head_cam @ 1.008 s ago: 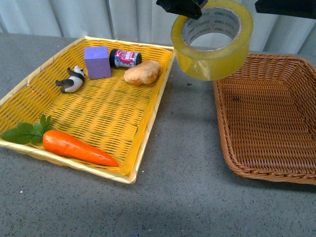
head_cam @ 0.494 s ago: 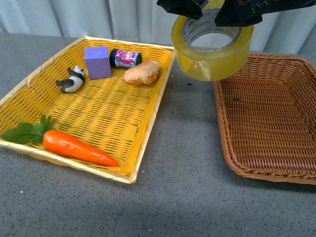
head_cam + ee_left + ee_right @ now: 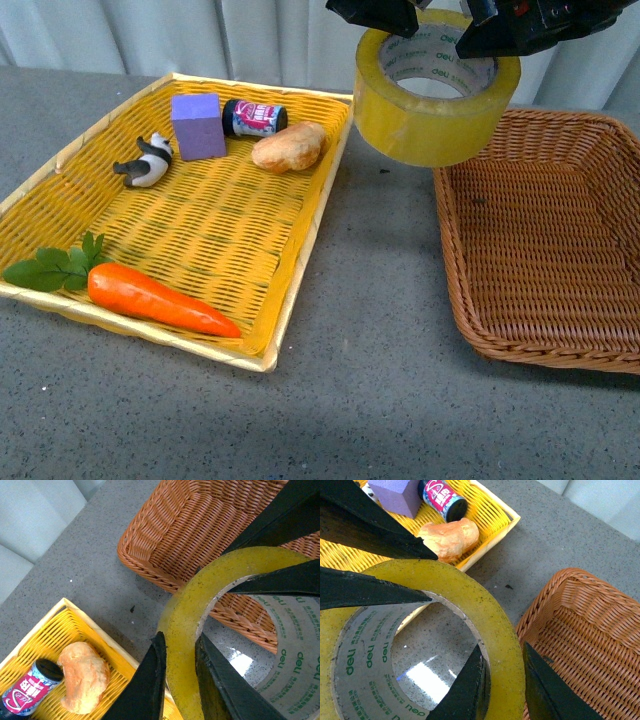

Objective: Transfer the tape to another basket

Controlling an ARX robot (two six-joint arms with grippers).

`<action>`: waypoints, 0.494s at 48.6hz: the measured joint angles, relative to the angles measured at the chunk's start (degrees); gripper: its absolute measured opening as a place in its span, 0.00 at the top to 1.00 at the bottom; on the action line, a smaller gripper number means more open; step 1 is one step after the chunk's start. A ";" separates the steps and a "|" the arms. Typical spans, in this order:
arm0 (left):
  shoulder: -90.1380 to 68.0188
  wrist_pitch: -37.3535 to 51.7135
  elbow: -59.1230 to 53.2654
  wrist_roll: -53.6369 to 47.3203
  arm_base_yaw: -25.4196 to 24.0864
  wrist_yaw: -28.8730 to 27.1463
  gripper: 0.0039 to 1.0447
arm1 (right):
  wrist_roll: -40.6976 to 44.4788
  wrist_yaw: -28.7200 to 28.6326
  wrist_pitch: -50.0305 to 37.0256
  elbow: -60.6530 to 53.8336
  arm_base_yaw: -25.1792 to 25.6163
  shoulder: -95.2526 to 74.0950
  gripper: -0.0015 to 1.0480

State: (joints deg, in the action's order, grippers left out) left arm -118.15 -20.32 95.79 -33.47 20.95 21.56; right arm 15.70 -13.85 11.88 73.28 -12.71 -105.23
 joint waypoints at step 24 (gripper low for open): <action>6.38 9.05 -1.11 4.79 -2.25 -3.02 0.31 | 0.70 6.58 -0.72 1.20 5.55 -5.73 0.85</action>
State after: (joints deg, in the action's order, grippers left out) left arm -111.77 -11.27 94.67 -28.69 18.70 18.55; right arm 16.40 -7.27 11.16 74.48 -7.16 -110.96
